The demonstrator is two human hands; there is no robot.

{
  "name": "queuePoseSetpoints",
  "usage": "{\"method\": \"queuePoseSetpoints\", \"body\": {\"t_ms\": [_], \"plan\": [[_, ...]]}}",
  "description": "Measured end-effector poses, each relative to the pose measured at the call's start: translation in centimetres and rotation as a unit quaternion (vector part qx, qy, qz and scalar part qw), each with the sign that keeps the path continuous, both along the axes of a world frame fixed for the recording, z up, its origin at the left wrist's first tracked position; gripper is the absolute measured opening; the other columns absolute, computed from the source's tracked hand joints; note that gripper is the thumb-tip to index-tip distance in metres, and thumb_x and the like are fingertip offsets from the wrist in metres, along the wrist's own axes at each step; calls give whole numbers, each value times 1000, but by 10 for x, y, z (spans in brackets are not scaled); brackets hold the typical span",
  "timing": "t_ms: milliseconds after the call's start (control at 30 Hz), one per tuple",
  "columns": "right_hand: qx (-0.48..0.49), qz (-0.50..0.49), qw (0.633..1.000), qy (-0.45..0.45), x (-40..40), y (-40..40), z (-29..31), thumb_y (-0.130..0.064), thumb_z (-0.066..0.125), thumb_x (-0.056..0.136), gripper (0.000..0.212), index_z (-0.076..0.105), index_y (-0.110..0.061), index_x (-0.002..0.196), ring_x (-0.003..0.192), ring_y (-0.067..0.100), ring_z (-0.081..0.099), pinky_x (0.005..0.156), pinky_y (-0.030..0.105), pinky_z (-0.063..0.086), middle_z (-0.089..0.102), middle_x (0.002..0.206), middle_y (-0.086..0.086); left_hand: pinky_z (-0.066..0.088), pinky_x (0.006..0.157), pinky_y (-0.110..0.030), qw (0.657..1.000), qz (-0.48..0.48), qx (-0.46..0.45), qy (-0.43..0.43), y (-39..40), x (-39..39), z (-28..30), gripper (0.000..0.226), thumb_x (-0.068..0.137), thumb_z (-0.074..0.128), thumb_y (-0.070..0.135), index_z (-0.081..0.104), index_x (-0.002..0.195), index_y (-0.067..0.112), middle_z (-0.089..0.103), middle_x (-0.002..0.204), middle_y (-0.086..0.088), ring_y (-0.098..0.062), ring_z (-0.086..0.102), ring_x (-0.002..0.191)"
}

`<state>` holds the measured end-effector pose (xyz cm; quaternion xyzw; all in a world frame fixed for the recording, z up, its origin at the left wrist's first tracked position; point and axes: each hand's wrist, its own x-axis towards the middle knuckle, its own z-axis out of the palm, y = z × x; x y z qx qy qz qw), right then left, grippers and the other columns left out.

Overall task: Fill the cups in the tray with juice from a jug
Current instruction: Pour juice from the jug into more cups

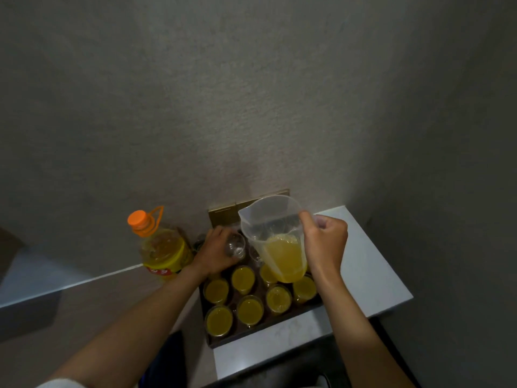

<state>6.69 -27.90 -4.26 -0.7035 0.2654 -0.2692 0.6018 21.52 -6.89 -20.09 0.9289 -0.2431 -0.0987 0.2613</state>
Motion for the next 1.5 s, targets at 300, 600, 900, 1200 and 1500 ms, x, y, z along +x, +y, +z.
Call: {"method": "queuePoseSetpoints", "body": {"t_ms": [300, 600, 900, 1200, 1500], "plan": [[12, 13, 1000, 3, 6, 0, 4, -23, 70, 93, 49, 47, -16, 50, 43, 9, 40, 58, 31, 45, 44, 42, -7, 44, 83, -6, 962, 162, -217, -11, 6, -36, 35, 55, 78, 85, 18, 58, 126, 24, 49, 121, 2, -2, 54, 108], [-11, 66, 998, -7, 18, 8, 22, -26, 71, 91, 46, 50, -16, 51, 50, 21, 41, 56, 36, 43, 45, 48, 4, 55, 78, -18, 867, 258, -427, 7, 11, -71, 69, 75, 71, 79, 23, 49, 140, 22, 51, 130, 3, -7, 63, 109], [-105, 155, 982, -2, 33, 16, 53, -32, 70, 85, 44, 48, -20, 49, 49, 19, 37, 54, 37, 37, 41, 49, 2, 53, 101, -31, 751, 330, -570, 33, 14, -90, 96, 62, 76, 86, 3, 57, 126, 24, 62, 133, 0, -11, 57, 128], [-247, 213, 945, 0, 42, 41, 102, -29, 72, 86, 57, 34, -22, 45, 43, 15, 29, 54, 33, 32, 30, 43, -8, 52, 101, -30, 752, 319, -577, 8, 30, -115, 114, 57, 75, 87, 6, 61, 118, 33, 65, 128, 6, -8, 58, 124], [-339, 258, 905, 11, 46, 69, 136, -33, 70, 85, 45, 45, -21, 51, 44, 16, 34, 53, 33, 34, 36, 45, -3, 47, 81, -6, 737, 321, -595, -8, 51, -136, 127, 61, 77, 85, 4, 60, 128, 26, 64, 130, 8, 0, 60, 117]]}}
